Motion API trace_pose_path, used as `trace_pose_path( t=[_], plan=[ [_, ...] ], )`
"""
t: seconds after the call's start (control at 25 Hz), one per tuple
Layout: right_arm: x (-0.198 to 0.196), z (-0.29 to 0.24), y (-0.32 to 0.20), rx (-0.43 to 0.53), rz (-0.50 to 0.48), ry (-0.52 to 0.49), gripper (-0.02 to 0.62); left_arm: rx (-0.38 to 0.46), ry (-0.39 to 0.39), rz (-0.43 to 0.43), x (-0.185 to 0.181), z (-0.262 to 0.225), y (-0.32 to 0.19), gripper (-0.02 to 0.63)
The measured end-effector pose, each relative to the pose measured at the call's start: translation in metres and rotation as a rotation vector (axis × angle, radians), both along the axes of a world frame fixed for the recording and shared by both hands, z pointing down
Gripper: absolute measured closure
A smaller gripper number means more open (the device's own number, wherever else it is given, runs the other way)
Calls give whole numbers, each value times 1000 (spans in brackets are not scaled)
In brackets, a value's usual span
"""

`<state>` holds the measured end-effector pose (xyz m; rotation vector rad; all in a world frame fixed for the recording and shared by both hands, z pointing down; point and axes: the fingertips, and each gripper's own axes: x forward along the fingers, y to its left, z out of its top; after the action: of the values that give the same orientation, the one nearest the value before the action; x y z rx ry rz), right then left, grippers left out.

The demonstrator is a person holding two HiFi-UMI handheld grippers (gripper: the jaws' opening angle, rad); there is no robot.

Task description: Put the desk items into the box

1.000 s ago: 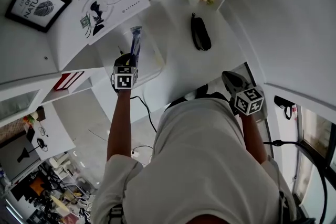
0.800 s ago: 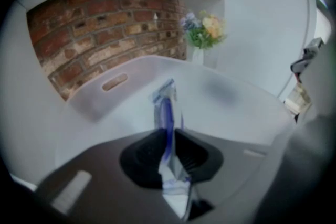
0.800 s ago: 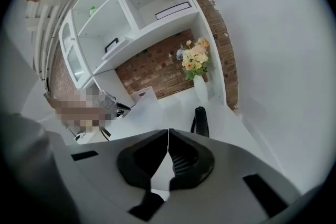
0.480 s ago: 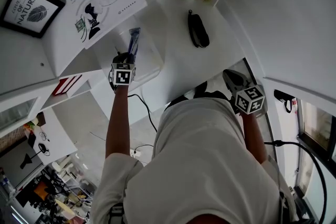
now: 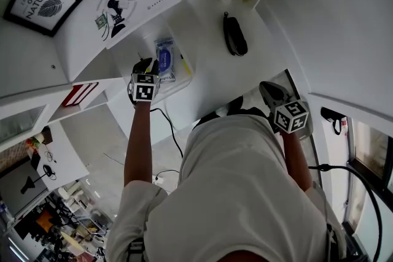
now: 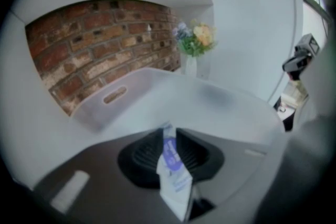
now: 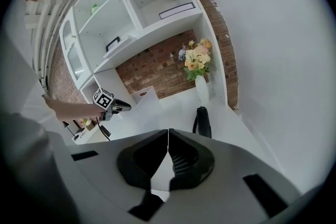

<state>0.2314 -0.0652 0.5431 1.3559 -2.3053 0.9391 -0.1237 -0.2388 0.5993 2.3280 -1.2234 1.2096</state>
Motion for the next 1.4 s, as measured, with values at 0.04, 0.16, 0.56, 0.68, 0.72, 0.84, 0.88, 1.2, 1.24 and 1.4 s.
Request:
trace_pose_path(
  t=[0.04,0.16,0.56,0.68,0.72,0.84,0.88,1.2,1.24,1.4],
  plan=[
    [-1,0,0,1,-3,0,592,12,8,0,1,-6,1,534],
    [-5,-1,0,10,-12,1,592,34,51,6,8,-25,7,537],
    [-19,-15,-8,60,-46,4,592,107,203,-5,32,-78,43,601],
    [-25,-21,-9,73,-55,-8,592,114,243,-10,36,-88,56,601],
    [-26,-22,-9,77,-57,-10,592,114,259,-16,36,-90,61,601],
    [-29,-25,-10,85,-59,-16,592,108,317,-45,38,-95,73,603],
    [-30,-25,-10,86,-60,-18,592,105,337,-56,39,-96,77,603],
    [-39,-25,-4,83,-71,-15,592,106,409,-60,46,-100,96,604],
    [-40,-25,-3,83,-71,-15,592,109,408,-61,46,-100,97,604],
    [-44,-27,-2,88,-66,-11,592,119,413,-57,45,-101,101,603]
  ],
)
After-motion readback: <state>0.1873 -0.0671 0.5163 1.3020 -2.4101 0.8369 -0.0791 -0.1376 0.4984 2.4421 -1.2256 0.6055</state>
